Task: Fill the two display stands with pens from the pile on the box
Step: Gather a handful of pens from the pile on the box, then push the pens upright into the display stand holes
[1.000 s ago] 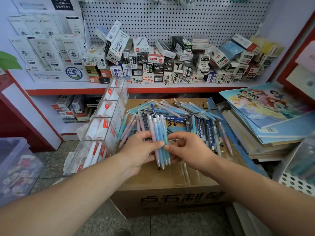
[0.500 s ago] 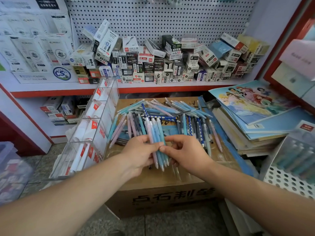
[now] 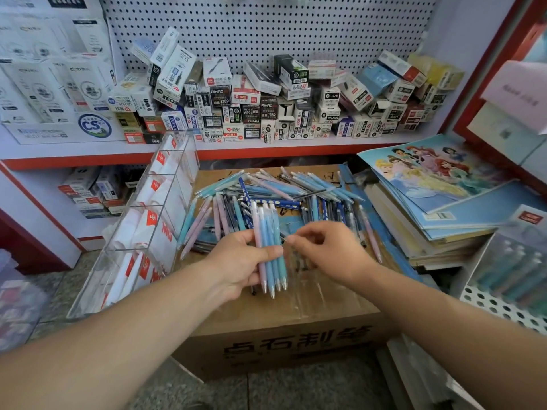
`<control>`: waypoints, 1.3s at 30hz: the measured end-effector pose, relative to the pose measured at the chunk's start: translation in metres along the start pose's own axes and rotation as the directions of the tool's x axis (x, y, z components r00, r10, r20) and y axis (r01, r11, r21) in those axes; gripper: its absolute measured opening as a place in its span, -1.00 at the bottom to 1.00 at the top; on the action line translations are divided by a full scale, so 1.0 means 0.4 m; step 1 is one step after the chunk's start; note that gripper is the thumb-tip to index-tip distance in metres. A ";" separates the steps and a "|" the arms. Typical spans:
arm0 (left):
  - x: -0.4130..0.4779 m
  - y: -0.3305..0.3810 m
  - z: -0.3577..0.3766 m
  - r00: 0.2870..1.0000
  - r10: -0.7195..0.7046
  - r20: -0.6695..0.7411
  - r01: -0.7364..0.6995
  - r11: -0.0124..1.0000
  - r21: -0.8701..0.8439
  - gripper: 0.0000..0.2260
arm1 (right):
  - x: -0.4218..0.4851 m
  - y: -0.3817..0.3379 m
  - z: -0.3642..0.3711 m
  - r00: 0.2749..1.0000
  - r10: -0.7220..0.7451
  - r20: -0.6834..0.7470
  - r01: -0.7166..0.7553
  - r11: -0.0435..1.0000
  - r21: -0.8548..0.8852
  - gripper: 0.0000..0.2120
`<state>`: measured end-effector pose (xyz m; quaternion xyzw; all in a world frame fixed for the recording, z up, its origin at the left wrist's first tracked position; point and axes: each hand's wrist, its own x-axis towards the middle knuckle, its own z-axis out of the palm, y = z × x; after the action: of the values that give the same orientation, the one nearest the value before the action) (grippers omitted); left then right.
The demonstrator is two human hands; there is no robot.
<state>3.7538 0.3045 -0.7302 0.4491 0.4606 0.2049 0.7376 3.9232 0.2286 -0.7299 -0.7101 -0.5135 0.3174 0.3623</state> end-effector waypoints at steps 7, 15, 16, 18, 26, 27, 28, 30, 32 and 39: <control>-0.003 -0.008 -0.013 0.999 0.043 0.007 -0.043 0.997 0.061 -0.66 | 0.084 0.054 -0.039 0.967 0.103 -0.231 -0.195 0.885 -0.422 -0.72; -0.007 -0.008 -0.021 0.998 0.069 0.009 -0.069 0.995 0.076 -0.70 | 0.114 0.060 -0.022 0.937 0.194 -0.290 -0.305 0.858 -0.413 -0.73; -0.007 -0.007 -0.022 0.997 0.072 0.009 -0.072 0.994 0.077 -0.70 | 0.115 0.059 -0.023 0.936 0.205 -0.287 -0.311 0.863 -0.398 -0.74; -0.007 -0.007 -0.023 0.997 0.078 0.010 -0.079 0.994 0.078 -0.71 | 0.117 0.053 -0.029 0.932 0.238 -0.272 -0.326 0.878 -0.350 -0.74; -0.007 -0.009 -0.007 0.995 0.091 0.027 -0.093 0.992 0.080 -0.68 | 0.077 0.068 -0.053 0.907 0.394 -0.149 -0.399 0.917 -0.003 -0.74; -0.009 -0.010 -0.004 0.995 0.093 0.030 -0.095 0.992 0.081 -0.67 | 0.069 0.067 -0.058 0.901 0.415 -0.125 -0.416 0.909 0.019 -0.76; -0.010 -0.012 -0.001 0.995 0.094 0.031 -0.096 0.992 0.086 -0.66 | 0.060 0.064 -0.064 0.895 0.434 -0.102 -0.432 0.901 0.043 -0.80; -0.013 -0.014 0.003 0.995 0.098 0.025 -0.100 0.990 0.095 -0.65 | 0.048 0.055 -0.074 0.884 0.464 -0.058 -0.455 0.883 0.118 -0.89; -0.018 -0.016 0.009 0.994 0.105 0.024 -0.107 0.989 0.104 -0.66 | 0.034 0.046 -0.081 0.877 0.480 -0.014 -0.467 0.860 0.204 -0.94; -0.032 -0.025 0.052 0.990 0.133 0.046 -0.139 0.977 0.163 -0.73 | -0.056 0.040 -0.123 0.915 0.394 0.091 -0.397 0.833 0.385 -0.86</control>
<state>3.7643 0.2806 -0.7288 0.5427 0.4314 0.2080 0.6900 3.9656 0.1945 -0.7154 -0.7115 -0.2821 0.4852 0.4228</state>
